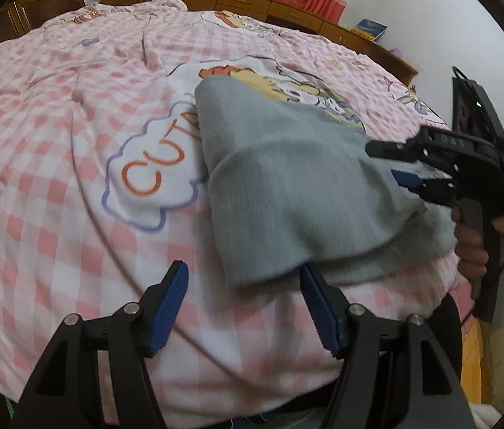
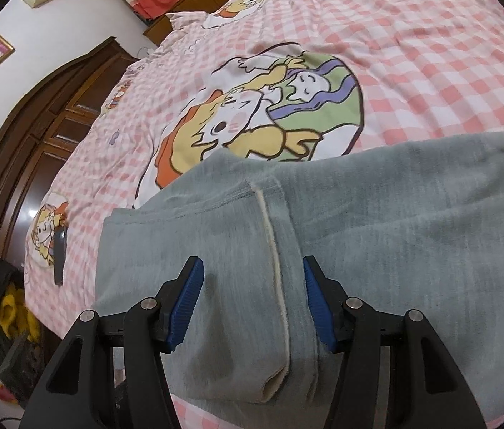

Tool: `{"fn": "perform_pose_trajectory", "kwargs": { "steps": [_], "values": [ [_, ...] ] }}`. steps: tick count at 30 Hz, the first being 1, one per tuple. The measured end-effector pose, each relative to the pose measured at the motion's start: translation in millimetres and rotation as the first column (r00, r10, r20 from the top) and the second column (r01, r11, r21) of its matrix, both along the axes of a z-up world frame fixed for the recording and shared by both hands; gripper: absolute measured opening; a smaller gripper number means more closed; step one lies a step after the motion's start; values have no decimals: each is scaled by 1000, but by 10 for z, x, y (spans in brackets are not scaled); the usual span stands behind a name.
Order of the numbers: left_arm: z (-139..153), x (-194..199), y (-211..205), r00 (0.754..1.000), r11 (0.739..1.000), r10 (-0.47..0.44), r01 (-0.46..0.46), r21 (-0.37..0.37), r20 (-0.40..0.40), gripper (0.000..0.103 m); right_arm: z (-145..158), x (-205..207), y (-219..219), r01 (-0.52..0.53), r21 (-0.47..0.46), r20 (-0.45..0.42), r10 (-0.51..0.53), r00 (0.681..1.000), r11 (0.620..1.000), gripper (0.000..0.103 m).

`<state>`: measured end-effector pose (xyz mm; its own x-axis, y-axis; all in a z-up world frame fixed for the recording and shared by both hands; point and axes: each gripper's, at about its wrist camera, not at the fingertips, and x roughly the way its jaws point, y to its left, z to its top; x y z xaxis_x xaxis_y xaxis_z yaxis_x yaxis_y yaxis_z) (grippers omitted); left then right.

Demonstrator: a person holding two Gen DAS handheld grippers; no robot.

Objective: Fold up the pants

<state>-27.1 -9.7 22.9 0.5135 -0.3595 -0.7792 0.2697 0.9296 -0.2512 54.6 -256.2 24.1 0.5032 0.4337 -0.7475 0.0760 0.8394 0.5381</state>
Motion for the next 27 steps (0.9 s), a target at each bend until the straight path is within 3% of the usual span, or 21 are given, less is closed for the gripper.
{"fn": "perform_pose_trajectory", "kwargs": {
  "steps": [6, 7, 10, 11, 15, 19, 23, 27],
  "values": [
    [-19, -58, -18, 1000, 1000, 6, -6, 3, 7, 68, 6, -31, 117, -20, -49, 1, 21, 1000, 999, 58],
    [-16, -44, -23, 1000, 1000, 9, -9, 1, 13, 68, -20, -25, 138, -20, -65, -7, 19, 1000, 998, 52],
    [-10, 30, -45, 999, 1000, 18, -18, -1, 44, 68, 14, -24, 188, -38, -90, -17, 37, 999, 995, 14],
    [-18, 60, -58, 999, 1000, 20, -20, 10, 46, 68, 73, -35, 194, -36, -80, -12, 35, 999, 996, 12],
    [2, 21, -37, 998, 1000, 24, -24, 1, 54, 68, 519, -84, 291, -63, -35, 77, 66, 995, 997, 11],
    [-1, -48, 54, 997, 999, 47, -46, -24, 54, 68, 1015, -25, 509, -125, 82, 130, 114, 985, 989, 11],
    [-12, -72, 212, 997, 987, 77, -74, -146, 12, 68, 1434, 28, 909, -179, 106, 191, 156, 969, 978, 11],
    [11, -50, 301, 990, 974, 137, -131, -187, 17, 75, 1698, 88, 1262, -221, 94, 222, 196, 955, 971, 10]
  ]
}}
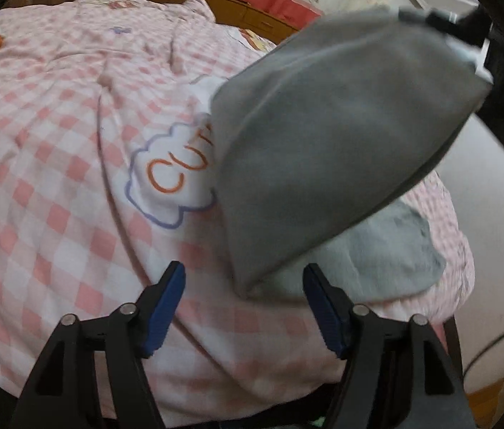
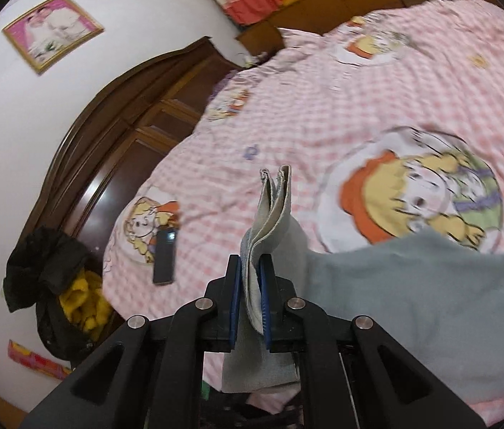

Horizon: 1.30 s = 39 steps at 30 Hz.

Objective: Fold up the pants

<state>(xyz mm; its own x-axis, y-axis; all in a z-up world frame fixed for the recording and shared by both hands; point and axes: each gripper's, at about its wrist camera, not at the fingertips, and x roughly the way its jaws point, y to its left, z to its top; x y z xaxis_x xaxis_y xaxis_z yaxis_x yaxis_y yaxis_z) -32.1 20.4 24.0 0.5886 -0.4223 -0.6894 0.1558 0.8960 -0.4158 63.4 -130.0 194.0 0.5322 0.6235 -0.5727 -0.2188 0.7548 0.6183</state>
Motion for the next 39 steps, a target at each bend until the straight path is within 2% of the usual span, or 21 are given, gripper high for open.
{"fn": "perform_pose_trajectory", "kwargs": {
  "steps": [4, 6, 12, 17, 22, 26, 28, 30, 34, 39],
  "values": [
    [10, 150, 11, 997, 997, 72, -73, -4, -5, 75, 148, 19, 257, -25, -10, 13, 25, 1000, 1000, 10],
    [0, 191, 7, 996, 996, 87, -86, 26, -17, 75, 219, -8, 299, -31, -21, 33, 31, 999, 999, 10],
    [-49, 62, 196, 997, 997, 79, -79, 1, 1, 77, 261, -95, 139, -15, -44, 54, 18, 998, 999, 10],
    [-37, 28, 123, 997, 996, 79, -79, 47, 1, 78, 244, -232, -364, 56, -57, 66, -52, 996, 997, 10],
    [-5, 34, -22, 997, 994, 76, -77, 83, 11, 83, 263, -380, -1058, 160, -61, 77, -155, 985, 985, 7],
    [42, 23, -176, 996, 983, 84, -88, 164, 32, 84, 242, -509, -1570, 232, -37, 84, -228, 970, 972, 4],
    [87, 0, -251, 996, 981, 71, -80, 177, 57, 84, 155, -566, -1725, 254, -57, 80, -249, 965, 965, 4],
    [136, -26, -337, 994, 972, 65, -82, 221, 85, 84, -35, -600, -1867, 270, -67, 53, -267, 962, 961, 4],
    [136, -53, -524, 993, 927, 46, -83, 366, 109, 84, -545, -603, -2118, 309, -110, -17, -312, 950, 945, 4],
    [76, -110, -651, 993, 892, 33, -78, 445, 109, 84, -1230, -561, -2383, 340, -135, -139, -358, 923, 931, 4]
  ]
}}
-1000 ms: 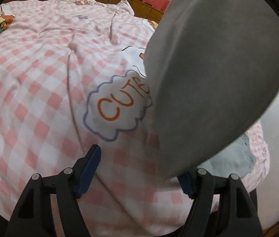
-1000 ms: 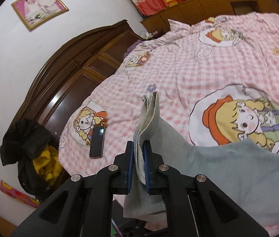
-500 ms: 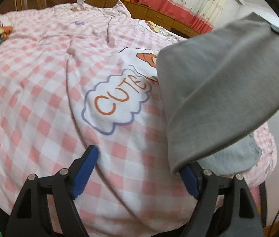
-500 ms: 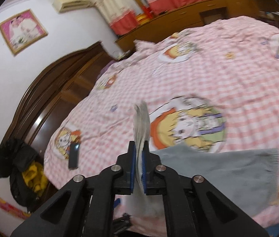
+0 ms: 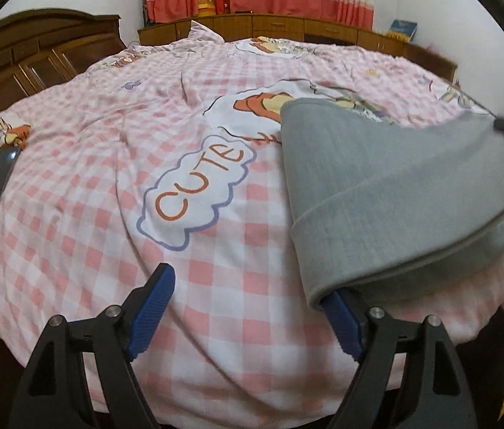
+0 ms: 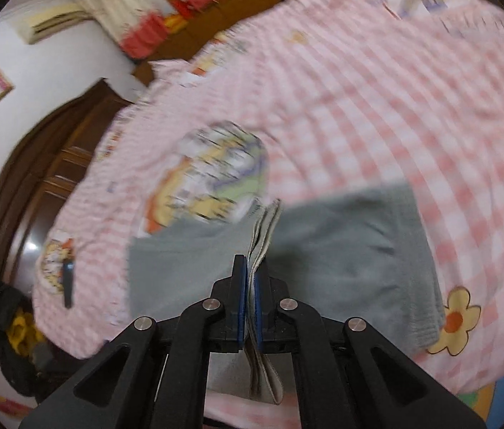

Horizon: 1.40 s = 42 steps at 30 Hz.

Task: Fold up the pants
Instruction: 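Fold the held pants over with the right gripper toward the left gripper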

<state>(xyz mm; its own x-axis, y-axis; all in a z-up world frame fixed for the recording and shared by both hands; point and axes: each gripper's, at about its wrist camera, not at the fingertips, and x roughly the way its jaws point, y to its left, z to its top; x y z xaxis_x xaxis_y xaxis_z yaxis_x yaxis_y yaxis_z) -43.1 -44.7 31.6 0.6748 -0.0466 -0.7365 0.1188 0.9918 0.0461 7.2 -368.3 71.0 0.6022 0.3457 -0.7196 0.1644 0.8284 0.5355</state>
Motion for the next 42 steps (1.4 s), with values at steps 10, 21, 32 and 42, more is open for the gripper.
{"fn": "perform_pose_trajectory", "kwargs": {
  "steps": [10, 21, 32, 42],
  "values": [
    [-73, -70, -235, 998, 987, -61, 55, 154, 32, 84, -607, -50, -247, 51, 125, -123, -36, 992, 991, 11],
    [-108, -88, -84, 997, 995, -64, 67, 80, -41, 84, -520, 68, 76, -58, 1, -93, 58, 994, 998, 16],
    [50, -136, 258, 999, 999, -27, 25, -42, -37, 84, 684, -204, 44, -10, -135, 170, 33, 985, 991, 4],
    [88, 10, 205, 998, 993, -37, 31, -113, -54, 84, 47, -97, -404, 80, -241, -23, -88, 996, 967, 5]
  ]
}}
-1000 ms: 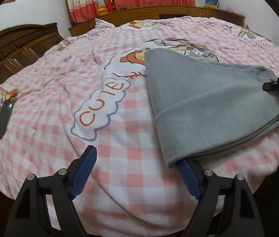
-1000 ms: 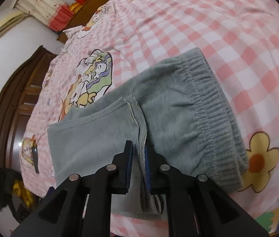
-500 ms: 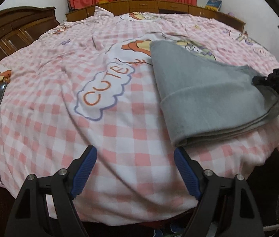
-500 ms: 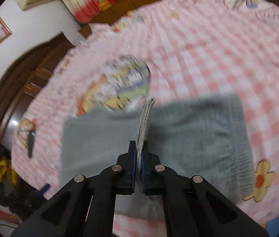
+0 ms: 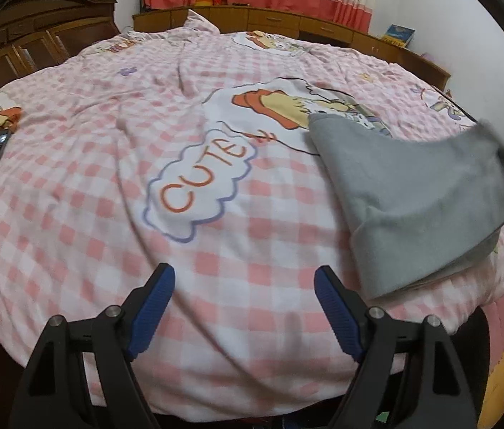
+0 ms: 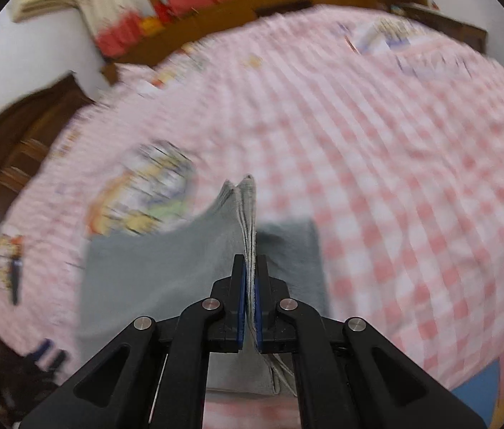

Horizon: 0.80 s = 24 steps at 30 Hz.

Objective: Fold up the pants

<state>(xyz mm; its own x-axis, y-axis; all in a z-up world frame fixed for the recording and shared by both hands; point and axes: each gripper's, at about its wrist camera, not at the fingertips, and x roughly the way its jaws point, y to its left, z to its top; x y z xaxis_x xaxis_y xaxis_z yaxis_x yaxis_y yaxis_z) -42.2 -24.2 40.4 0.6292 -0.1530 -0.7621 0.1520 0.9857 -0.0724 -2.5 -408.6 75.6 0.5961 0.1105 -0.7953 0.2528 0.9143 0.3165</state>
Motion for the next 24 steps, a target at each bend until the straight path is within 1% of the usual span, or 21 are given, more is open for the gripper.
{"fn": "perform_pose_trajectory", "kwargs": {
  "steps": [1, 3, 5, 7, 8, 9, 12, 14, 15, 16, 18, 19, 20, 22, 24],
  "values": [
    [2, 15, -37, 1000, 1000, -11, 11, -5, -2, 84, -166, 23, -42, 15, -2, -37, -15, 999, 1000, 5],
    [5, 37, -92, 1000, 1000, -27, 27, -11, -2, 84, -381, 42, -78, 34, -5, -77, -35, 996, 999, 5],
    [16, 78, -136, 999, 999, -43, 43, -15, -5, 84, -426, 14, -129, 34, 4, -60, -34, 998, 999, 5],
    [45, 138, -160, 999, 999, -47, 47, -26, -6, 84, -364, 11, -150, 28, 8, -60, -27, 998, 1000, 7],
    [68, 174, -171, 999, 998, -53, 52, -36, -4, 84, -306, 5, -155, 33, -8, -70, -34, 997, 999, 13],
    [94, 213, -178, 998, 997, -60, 60, -46, -1, 84, -246, -14, -145, 42, -26, -72, -44, 996, 999, 14],
    [195, 363, -236, 996, 993, -92, 93, -77, 12, 84, 9, -108, -104, 38, -61, -27, -40, 999, 997, 16],
    [253, 537, -283, 992, 984, -126, 125, -126, -1, 84, 155, -170, -9, 23, -59, 13, -22, 1000, 998, 22],
    [266, 623, -302, 990, 979, -140, 136, -152, -11, 84, 203, -186, 61, 7, -53, 26, -6, 1000, 999, 23],
    [279, 745, -326, 988, 971, -155, 149, -185, -22, 84, 235, -182, 138, -8, -43, 34, 9, 999, 999, 24],
    [281, 947, -374, 984, 962, -172, 160, -219, -39, 83, 235, -171, 324, -43, -1, 42, 43, 998, 999, 24],
    [267, 1065, -408, 981, 958, -186, 168, -232, -55, 81, 203, -167, 429, -64, 33, 40, 63, 997, 997, 24],
    [251, 1160, -440, 977, 952, -201, 177, -250, -74, 75, 163, -166, 540, -84, 66, 41, 81, 996, 994, 24],
    [207, 1321, -503, 968, 941, -225, 185, -284, -114, 74, 63, -162, 776, -127, 122, 38, 123, 992, 984, 24],
    [157, 1471, -581, 961, 941, -238, 191, -279, -144, 74, -18, -157, 992, -169, 161, 38, 165, 985, 972, 24]
  ]
}}
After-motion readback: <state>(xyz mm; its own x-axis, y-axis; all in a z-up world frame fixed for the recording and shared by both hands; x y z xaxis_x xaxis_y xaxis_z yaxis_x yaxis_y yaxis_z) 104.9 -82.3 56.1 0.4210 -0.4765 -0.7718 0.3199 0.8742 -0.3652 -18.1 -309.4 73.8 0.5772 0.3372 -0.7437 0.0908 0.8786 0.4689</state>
